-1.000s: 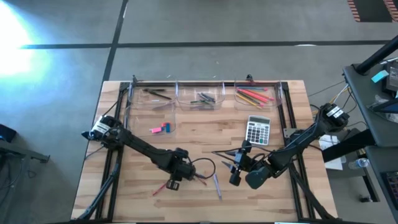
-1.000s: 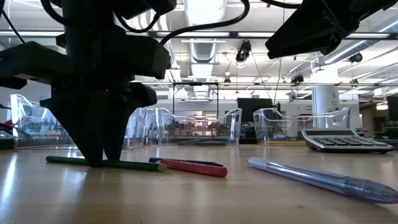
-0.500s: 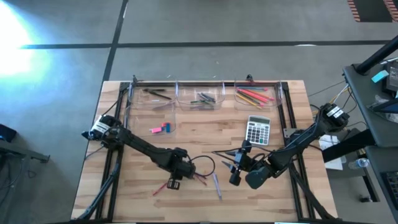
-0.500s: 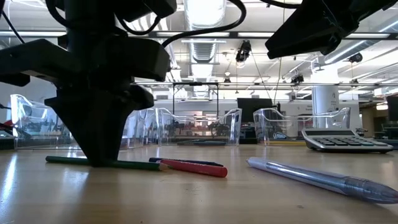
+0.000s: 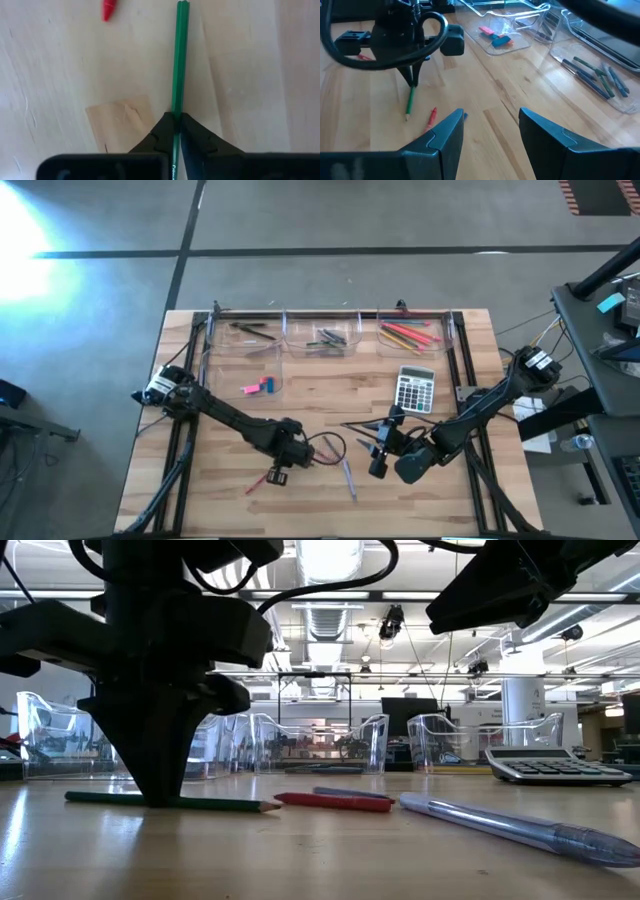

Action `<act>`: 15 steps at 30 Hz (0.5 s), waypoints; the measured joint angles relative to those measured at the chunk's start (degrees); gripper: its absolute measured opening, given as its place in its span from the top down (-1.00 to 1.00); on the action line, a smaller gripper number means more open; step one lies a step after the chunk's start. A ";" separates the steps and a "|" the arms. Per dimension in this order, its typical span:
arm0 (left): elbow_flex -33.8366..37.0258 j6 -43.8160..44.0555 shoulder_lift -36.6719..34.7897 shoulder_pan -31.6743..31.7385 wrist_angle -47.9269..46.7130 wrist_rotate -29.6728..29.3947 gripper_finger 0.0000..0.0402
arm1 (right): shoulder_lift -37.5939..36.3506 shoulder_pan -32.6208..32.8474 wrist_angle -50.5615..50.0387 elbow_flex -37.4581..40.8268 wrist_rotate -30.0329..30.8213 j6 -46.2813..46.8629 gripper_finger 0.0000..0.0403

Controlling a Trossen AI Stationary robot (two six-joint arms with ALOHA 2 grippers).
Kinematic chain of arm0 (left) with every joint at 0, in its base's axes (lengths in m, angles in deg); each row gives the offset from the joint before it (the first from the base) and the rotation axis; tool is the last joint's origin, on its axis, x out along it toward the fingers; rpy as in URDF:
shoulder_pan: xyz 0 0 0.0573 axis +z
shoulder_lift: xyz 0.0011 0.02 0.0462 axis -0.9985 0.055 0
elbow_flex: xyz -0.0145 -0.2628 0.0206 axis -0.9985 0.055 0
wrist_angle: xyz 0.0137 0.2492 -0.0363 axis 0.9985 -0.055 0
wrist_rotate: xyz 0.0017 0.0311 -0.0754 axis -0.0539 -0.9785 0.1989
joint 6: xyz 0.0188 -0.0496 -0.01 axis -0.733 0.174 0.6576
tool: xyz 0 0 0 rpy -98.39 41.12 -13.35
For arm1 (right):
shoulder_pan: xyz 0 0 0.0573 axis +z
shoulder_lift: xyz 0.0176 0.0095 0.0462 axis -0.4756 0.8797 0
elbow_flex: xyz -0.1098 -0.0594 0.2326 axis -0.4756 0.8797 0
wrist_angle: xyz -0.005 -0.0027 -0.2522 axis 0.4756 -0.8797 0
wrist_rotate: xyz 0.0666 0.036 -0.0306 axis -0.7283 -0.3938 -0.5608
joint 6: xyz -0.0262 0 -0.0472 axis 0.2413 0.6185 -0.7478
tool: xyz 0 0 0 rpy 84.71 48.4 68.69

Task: Sort crayons/erasers/pens/pencils in bins
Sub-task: Put the green pencil into the top right transparent bin

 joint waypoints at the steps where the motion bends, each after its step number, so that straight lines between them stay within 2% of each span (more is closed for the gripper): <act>1: -0.51 -0.35 -0.02 -0.19 -0.19 -0.12 0.99 | 0.00 0.00 0.00 0.00 -0.02 0.00 0.11; 7: -3.85 -2.76 -0.02 -1.51 -1.10 0.04 0.99 | 0.00 0.00 0.57 0.00 -0.24 0.00 0.11; 15: -6.08 -3.71 -0.65 -2.33 -1.17 1.09 1.00 | 0.00 0.50 3.48 0.00 -4.12 0.00 0.11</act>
